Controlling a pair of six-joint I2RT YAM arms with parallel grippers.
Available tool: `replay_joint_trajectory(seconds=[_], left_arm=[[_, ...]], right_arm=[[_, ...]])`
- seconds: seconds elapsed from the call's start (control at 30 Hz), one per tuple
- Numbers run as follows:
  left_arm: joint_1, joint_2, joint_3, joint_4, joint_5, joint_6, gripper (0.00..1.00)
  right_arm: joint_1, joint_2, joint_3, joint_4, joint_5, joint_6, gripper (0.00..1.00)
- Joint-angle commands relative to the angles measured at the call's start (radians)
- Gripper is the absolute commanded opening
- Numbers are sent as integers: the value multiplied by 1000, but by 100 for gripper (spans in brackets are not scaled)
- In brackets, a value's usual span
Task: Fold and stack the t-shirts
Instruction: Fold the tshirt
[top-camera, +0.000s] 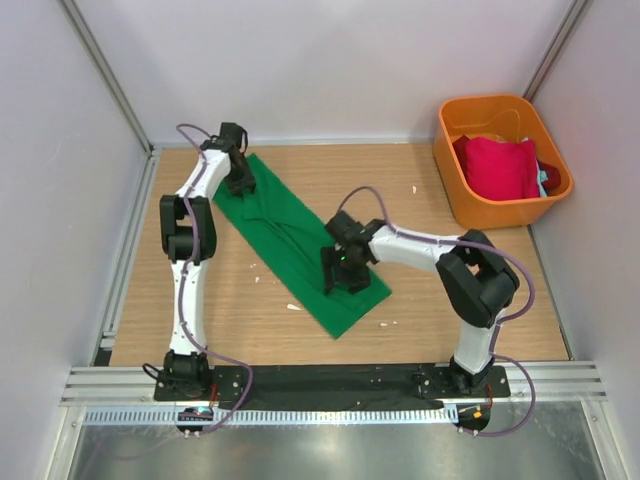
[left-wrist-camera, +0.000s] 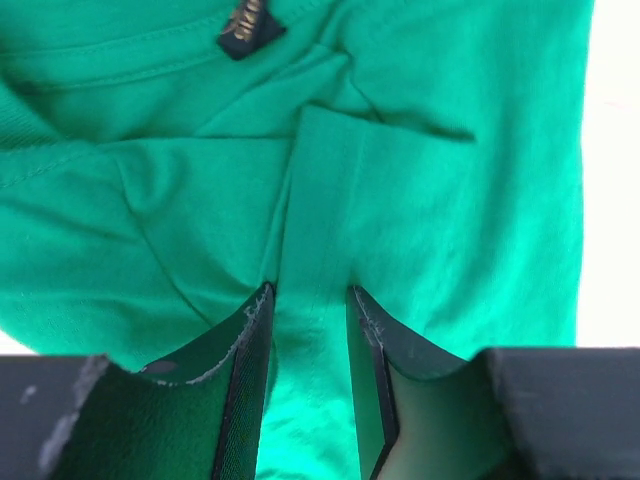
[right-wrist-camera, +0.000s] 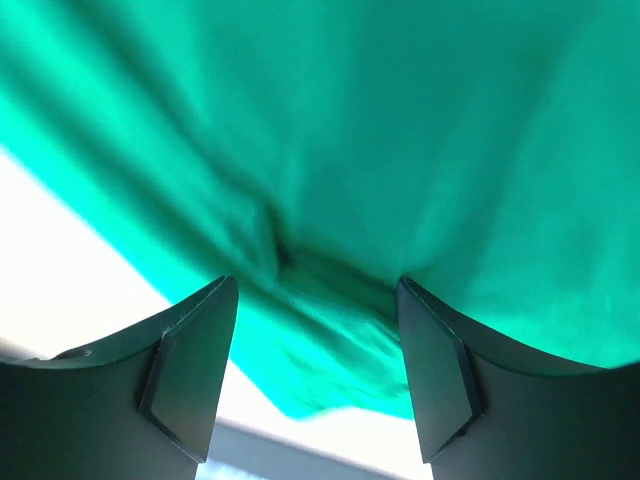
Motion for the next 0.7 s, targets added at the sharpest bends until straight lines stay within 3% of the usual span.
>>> replay_joint_trajectory(seconds=[0.0, 0.17, 0.23, 0.4, 0.53, 0.67], left_arm=[[-49, 94, 104, 20, 1, 205, 37], [-101, 70, 183, 42, -31, 308, 40], [-110, -14, 172, 42, -70, 284, 41], [-112, -260, 25, 55, -295, 52, 47], [-133, -407, -217, 137, -298, -133, 47], [-168, -409, -303, 146, -292, -233, 42]], right_arm=[[130, -23, -26, 32, -145, 136, 71], [175, -89, 41, 13, -107, 89, 71], [173, -105, 76, -49, -8, 12, 73], [131, -137, 118, -111, 169, -119, 79], [95, -154, 115, -120, 232, -186, 84], [48, -197, 118, -135, 227, -197, 82]])
